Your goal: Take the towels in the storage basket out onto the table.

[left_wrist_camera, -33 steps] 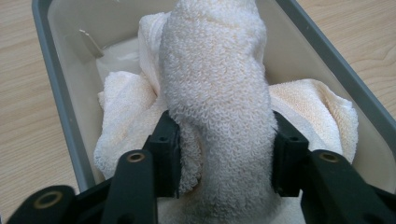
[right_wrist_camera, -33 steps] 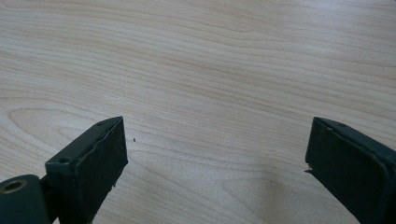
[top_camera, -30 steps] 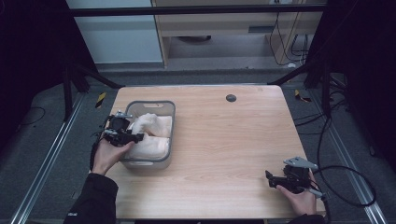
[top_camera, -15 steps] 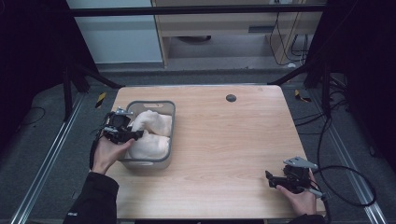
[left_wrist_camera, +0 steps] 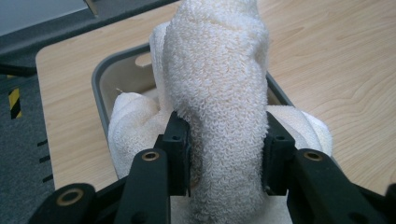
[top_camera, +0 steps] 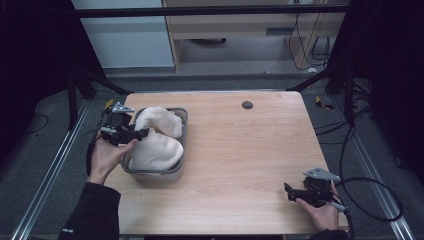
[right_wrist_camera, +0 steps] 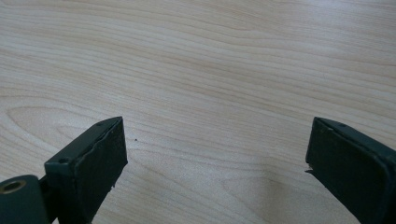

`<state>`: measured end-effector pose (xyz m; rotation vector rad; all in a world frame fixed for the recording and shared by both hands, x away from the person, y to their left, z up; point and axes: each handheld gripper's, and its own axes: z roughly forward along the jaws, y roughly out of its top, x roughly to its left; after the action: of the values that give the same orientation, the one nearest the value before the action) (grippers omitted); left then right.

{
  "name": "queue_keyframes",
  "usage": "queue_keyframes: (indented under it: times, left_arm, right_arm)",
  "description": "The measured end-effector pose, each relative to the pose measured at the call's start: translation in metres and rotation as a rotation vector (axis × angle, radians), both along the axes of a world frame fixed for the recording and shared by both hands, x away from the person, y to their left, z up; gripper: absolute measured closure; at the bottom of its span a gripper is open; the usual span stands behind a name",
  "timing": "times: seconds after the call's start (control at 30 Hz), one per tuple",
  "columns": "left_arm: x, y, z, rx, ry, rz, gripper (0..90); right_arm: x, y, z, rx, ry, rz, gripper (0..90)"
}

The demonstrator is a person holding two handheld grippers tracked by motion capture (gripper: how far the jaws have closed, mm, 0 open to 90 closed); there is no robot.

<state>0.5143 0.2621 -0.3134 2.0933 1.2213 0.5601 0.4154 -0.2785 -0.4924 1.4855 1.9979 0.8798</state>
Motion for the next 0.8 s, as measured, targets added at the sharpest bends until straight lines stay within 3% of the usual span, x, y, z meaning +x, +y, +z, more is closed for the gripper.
queue_keyframes:
  times: [0.4,0.8]
  left_arm:
    - [-0.004,0.005,0.034,-0.006,-0.028,-0.003,61.6]
    - [-0.017,0.002,0.064,-0.018,-0.066,-0.042,61.6]
  right_arm:
    - [0.0,0.0,0.0,0.005,0.005,-0.003,5.2]
    - [0.0,0.0,0.001,0.008,0.002,-0.003,5.2]
